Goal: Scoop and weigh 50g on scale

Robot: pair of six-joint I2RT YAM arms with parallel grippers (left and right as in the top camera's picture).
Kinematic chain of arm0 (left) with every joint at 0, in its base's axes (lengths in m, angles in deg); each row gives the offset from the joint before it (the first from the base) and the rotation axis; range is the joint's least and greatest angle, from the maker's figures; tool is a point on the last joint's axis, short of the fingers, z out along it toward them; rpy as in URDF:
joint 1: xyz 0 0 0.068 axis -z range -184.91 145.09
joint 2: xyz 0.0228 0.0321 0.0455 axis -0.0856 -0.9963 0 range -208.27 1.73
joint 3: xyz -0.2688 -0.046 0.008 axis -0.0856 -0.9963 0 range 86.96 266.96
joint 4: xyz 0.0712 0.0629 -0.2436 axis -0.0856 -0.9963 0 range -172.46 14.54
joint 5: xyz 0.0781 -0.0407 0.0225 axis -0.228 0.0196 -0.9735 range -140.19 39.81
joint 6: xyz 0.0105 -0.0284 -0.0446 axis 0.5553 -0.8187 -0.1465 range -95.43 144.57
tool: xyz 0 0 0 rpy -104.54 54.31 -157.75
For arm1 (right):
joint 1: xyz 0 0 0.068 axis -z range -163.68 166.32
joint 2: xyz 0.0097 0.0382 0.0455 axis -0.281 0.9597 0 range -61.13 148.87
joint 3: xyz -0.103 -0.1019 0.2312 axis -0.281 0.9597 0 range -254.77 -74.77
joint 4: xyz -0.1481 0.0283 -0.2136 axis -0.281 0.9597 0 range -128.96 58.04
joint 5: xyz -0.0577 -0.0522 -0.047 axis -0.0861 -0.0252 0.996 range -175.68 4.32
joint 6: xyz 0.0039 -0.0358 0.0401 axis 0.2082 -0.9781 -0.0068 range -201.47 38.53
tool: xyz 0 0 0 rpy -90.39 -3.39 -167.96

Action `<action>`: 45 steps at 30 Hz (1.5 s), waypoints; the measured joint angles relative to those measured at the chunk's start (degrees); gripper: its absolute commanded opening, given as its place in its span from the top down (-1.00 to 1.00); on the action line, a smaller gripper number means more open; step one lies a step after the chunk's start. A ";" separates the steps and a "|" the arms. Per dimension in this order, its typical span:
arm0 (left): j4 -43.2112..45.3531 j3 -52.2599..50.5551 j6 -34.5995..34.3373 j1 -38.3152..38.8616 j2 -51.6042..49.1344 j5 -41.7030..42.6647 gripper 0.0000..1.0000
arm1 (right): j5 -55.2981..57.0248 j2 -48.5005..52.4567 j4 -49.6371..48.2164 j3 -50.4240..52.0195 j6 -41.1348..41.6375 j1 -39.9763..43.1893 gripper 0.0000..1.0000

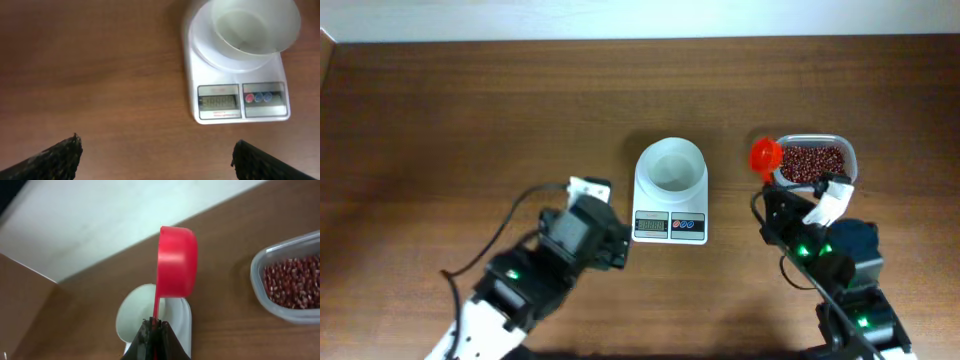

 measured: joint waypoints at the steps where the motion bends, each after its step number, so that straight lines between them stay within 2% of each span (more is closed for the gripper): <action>1: -2.29 4.72 10.29 -8.55 0.11 11.04 -0.98 | -0.87 2.32 0.52 -1.01 0.02 0.00 0.92; 2: -5.95 7.82 16.31 -12.79 0.22 17.90 -0.98 | -1.27 2.43 2.40 -1.99 0.00 0.00 0.92; 3: -10.58 10.64 22.08 -18.45 0.57 25.03 -0.98 | -1.77 2.54 8.85 -6.03 -1.05 0.00 0.92; 4: -11.39 11.96 25.55 -22.18 0.83 28.96 -0.98 | -1.99 2.54 12.00 -8.59 -1.77 0.00 0.92; 6: -14.27 12.96 29.81 -27.76 0.81 30.53 -0.98 | -2.40 2.36 22.67 -17.42 -5.90 0.00 0.92; 8: -15.19 12.94 33.07 -28.50 0.85 30.58 -0.98 | -2.43 2.40 29.99 -22.29 -8.13 0.00 0.92; 9: -15.30 12.94 37.88 -28.55 0.83 30.58 -0.98 | -2.43 2.32 34.27 -24.20 -10.12 0.09 0.92; 10: -15.34 12.94 39.91 -28.55 0.74 30.58 -0.98 | -2.45 2.29 35.89 -24.70 -10.60 0.33 0.92; 11: -15.39 12.96 44.15 -28.59 -0.37 32.57 -0.98 | -2.62 2.32 39.21 -25.35 -11.39 1.79 0.92; 13: -15.52 13.68 48.00 -28.59 -3.48 35.32 -0.98 | -3.02 3.30 45.55 -27.45 -12.20 5.92 0.92; 17: -16.81 15.76 54.10 -28.59 -9.77 38.34 -0.98 | -8.72 8.94 50.51 -31.67 -17.22 10.86 0.92; 24: -16.85 16.00 55.49 -28.59 -9.88 35.89 -0.98 | -11.43 10.51 51.17 -31.69 -20.04 11.04 0.92; 39: -13.88 15.39 55.49 -28.59 -11.37 35.67 -0.98 | -11.41 10.51 51.15 -31.78 -20.33 11.04 0.92; 45: -14.27 15.39 57.27 -28.59 -11.37 38.75 -0.98 | -11.19 10.51 51.12 -31.78 -20.35 11.04 0.92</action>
